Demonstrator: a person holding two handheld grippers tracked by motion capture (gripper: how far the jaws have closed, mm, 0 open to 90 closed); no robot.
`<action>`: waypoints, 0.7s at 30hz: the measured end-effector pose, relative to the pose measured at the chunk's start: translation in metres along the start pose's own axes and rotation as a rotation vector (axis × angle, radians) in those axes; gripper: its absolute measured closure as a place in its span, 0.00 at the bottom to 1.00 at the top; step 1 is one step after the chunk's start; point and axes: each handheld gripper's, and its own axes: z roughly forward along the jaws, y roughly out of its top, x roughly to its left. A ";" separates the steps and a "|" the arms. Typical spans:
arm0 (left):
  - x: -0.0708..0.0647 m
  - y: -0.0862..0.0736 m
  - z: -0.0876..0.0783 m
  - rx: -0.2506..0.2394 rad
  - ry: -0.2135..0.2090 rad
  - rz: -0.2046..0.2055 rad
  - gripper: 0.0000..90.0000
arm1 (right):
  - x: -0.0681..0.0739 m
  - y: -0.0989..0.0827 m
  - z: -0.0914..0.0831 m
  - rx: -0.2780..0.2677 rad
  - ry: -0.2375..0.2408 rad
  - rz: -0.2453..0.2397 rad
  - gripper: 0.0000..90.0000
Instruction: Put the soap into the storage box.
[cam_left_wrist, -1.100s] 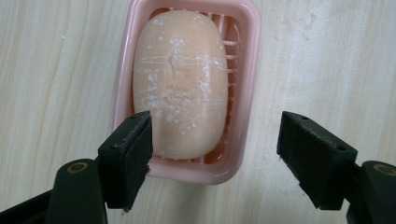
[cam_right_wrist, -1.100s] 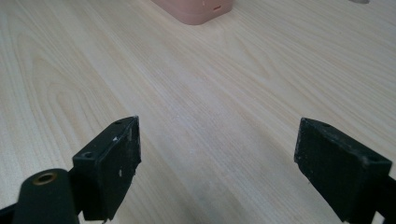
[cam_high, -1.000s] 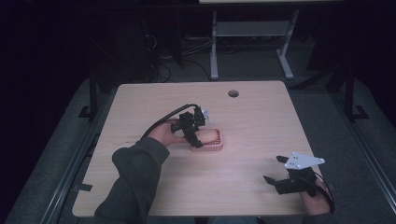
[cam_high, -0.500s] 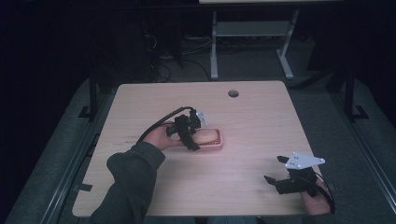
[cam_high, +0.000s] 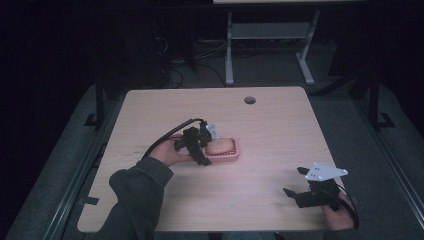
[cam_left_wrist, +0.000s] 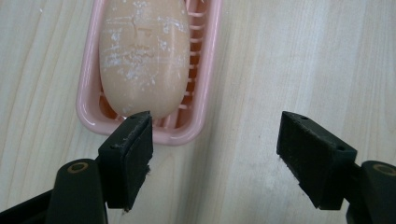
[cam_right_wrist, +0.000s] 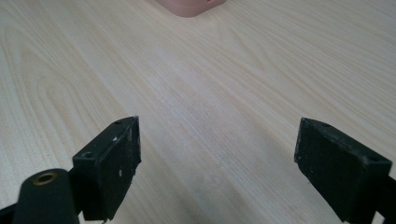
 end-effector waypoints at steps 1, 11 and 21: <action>0.000 0.000 0.000 0.000 0.000 0.000 0.30 | 0.000 0.000 0.000 0.001 -0.001 0.000 0.16; -0.007 -0.011 -0.002 0.010 0.001 -0.002 0.30 | 0.000 -0.001 -0.001 0.005 -0.005 0.008 0.16; -0.018 -0.020 -0.008 -0.021 0.011 0.005 0.30 | 0.001 -0.001 0.000 0.008 -0.008 0.008 0.16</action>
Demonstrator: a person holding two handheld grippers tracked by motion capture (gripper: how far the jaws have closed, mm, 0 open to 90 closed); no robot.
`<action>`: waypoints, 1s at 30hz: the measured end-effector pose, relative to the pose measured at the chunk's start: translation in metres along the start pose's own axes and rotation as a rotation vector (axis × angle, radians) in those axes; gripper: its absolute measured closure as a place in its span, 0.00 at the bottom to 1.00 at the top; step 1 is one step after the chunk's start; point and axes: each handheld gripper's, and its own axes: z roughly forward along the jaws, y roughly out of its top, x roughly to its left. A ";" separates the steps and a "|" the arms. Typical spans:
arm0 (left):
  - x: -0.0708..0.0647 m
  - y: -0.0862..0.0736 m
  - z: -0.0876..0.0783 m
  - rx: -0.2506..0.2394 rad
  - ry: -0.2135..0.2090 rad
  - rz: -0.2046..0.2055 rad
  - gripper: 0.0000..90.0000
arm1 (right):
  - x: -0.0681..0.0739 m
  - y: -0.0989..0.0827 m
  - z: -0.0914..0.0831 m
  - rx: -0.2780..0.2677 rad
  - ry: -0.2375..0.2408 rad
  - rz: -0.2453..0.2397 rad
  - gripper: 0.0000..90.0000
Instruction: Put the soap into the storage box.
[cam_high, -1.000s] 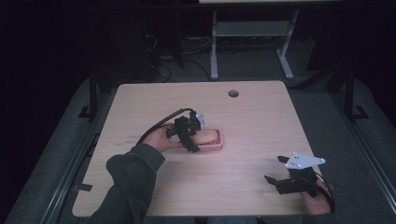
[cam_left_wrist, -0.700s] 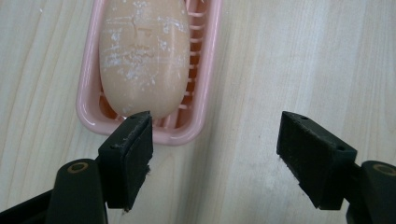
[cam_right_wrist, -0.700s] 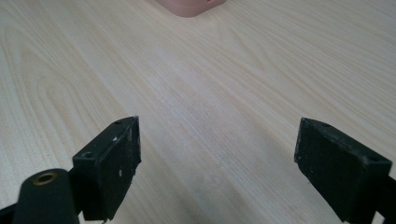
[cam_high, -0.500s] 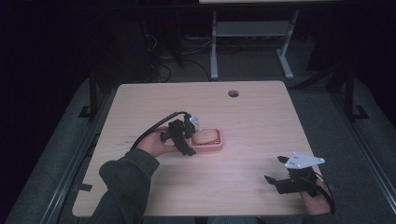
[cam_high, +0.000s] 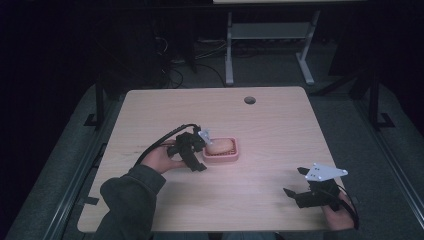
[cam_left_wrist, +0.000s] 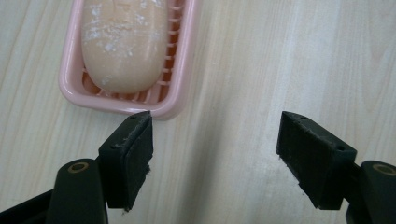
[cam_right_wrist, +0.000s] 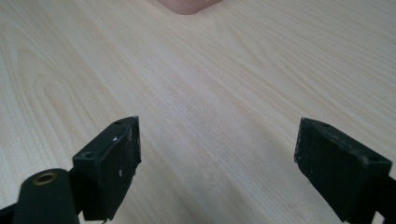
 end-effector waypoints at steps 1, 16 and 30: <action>-0.001 -0.002 0.000 -0.002 -0.001 -0.003 0.30 | 0.000 0.000 0.000 0.000 0.000 0.000 0.16; -0.008 -0.025 -0.005 -0.027 0.008 -0.029 0.29 | -0.001 0.000 0.001 0.007 -0.007 -0.001 0.16; -0.018 -0.045 -0.003 -0.024 0.006 -0.045 0.29 | -0.001 -0.001 0.001 0.010 -0.011 0.001 0.16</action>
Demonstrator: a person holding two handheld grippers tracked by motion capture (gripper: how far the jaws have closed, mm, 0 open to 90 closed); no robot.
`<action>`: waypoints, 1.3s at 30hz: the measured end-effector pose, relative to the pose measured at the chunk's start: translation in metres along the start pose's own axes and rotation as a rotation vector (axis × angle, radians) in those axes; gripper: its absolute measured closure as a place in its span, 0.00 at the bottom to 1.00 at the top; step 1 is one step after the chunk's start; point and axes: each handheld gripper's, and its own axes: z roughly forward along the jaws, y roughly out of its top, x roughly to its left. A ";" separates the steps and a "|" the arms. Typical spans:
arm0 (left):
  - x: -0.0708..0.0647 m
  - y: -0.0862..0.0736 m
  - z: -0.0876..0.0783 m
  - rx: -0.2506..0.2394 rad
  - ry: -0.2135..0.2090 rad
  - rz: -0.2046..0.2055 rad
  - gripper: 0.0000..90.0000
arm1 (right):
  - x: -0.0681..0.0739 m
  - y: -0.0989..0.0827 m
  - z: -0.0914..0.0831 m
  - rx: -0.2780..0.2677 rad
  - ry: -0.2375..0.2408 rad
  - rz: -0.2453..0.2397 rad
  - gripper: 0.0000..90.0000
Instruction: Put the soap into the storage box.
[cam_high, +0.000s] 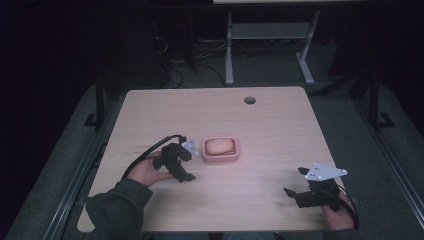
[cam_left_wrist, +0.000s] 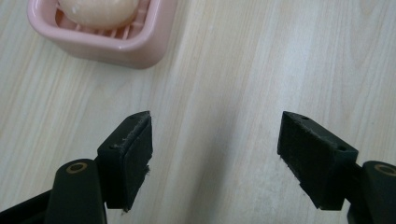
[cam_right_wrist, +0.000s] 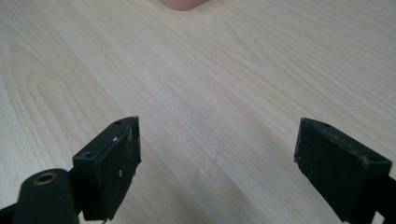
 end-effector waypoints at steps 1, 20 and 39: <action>-0.001 -0.003 0.000 -0.002 0.001 -0.002 0.29 | 0.000 0.000 0.000 0.001 -0.001 0.002 0.16; -0.014 -0.018 0.002 -0.006 0.001 -0.002 0.28 | -0.001 -0.001 0.000 0.002 -0.009 0.010 0.16; -0.020 -0.042 -0.002 -0.024 0.010 -0.041 0.28 | -0.001 -0.002 -0.001 0.003 -0.014 0.015 0.16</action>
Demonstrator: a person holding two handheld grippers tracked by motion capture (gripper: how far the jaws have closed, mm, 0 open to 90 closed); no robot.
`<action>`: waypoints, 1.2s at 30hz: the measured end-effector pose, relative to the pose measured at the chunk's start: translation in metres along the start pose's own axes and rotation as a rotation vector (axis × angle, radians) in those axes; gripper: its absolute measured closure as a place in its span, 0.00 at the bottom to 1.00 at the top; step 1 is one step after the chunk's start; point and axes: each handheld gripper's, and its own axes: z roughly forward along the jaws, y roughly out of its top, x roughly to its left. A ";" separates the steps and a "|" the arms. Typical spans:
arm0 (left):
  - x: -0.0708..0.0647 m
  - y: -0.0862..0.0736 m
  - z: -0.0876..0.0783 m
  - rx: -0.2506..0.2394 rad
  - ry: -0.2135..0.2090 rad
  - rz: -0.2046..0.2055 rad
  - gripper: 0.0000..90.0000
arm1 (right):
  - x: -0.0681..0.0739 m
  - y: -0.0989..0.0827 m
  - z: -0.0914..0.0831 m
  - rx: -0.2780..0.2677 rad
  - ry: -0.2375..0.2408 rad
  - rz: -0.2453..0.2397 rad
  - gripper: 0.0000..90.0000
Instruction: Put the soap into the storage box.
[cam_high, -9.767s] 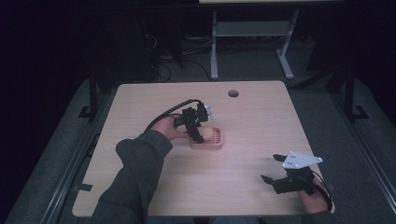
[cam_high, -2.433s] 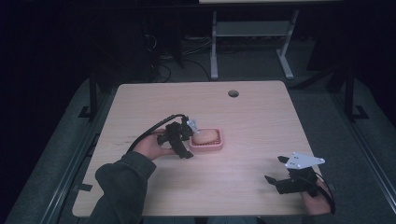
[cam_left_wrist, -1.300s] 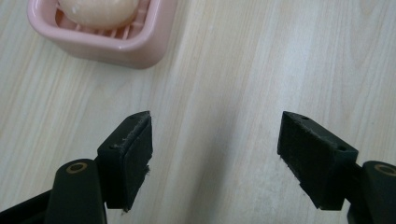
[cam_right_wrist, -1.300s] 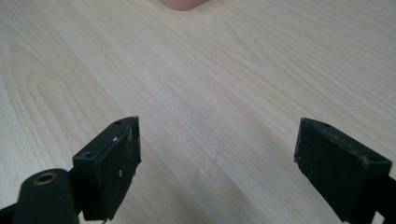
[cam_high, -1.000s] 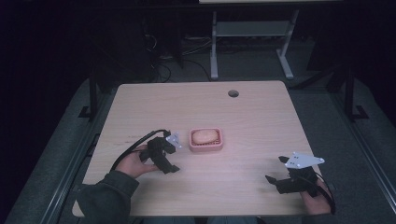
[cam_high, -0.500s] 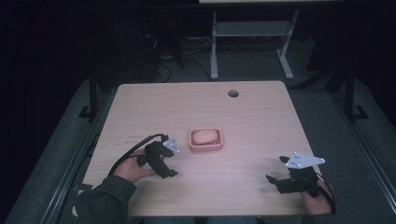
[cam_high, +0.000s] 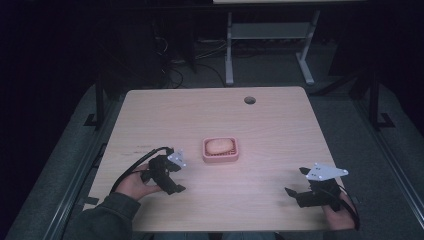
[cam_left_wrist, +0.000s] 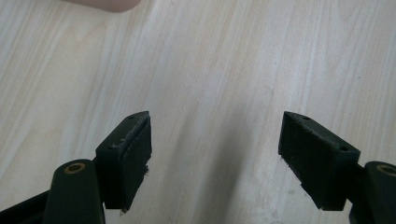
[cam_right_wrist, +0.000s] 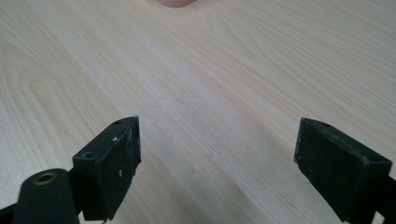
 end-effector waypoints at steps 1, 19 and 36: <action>0.000 -0.001 0.000 -0.001 -0.001 -0.001 0.28 | 0.000 0.000 0.000 0.000 -0.001 -0.001 0.16; -0.007 -0.030 -0.004 -0.021 0.006 -0.045 0.27 | 0.001 0.001 0.000 0.008 -0.003 -0.013 0.16; -0.024 -0.046 -0.009 -0.044 0.024 -0.060 0.27 | 0.003 0.002 -0.001 0.005 0.000 -0.026 0.16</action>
